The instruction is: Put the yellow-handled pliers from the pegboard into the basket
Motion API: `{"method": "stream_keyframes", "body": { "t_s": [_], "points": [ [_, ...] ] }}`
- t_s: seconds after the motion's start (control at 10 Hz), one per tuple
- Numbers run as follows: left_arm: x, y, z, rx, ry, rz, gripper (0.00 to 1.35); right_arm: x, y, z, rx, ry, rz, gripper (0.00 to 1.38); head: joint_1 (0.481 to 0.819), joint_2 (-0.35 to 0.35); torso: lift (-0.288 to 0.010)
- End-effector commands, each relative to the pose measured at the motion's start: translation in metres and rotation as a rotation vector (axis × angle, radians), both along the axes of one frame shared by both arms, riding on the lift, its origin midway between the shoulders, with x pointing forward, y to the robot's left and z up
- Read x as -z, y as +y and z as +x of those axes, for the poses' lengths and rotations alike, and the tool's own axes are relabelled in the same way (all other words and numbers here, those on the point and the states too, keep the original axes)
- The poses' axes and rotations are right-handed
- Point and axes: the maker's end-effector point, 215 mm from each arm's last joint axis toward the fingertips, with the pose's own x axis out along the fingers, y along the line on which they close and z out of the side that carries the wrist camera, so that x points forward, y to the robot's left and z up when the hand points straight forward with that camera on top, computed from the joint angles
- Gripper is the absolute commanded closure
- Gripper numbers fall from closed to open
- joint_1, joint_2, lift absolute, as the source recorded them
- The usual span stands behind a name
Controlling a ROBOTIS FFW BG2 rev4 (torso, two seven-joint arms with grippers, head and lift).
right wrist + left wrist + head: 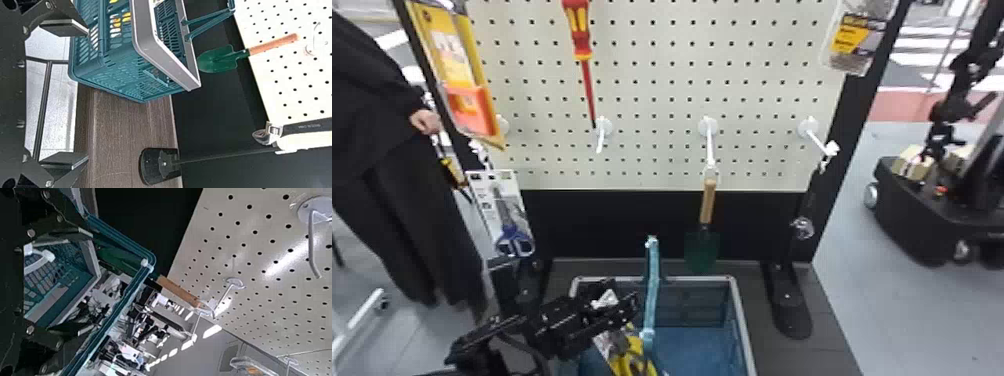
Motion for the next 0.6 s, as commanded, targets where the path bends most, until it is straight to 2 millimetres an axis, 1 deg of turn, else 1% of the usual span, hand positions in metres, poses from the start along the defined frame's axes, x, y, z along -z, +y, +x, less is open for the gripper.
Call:
{"method": "stream_keyframes", "body": {
  "t_s": [0.0,0.5],
  "points": [
    [-0.0008,0.0011,0.0005,-0.002,-0.002,-0.001,0.21,-0.0002,0.0002,0.0002,0.001,0.000,0.001,0.18,0.549,0.000,-0.100],
    [-0.0012,0.0015,0.0010,-0.005,-0.002,-0.003,0.21,0.0010,0.0002,-0.0003,0.001,0.002,0.001,0.18,0.549,0.000,-0.100]
  ]
}}
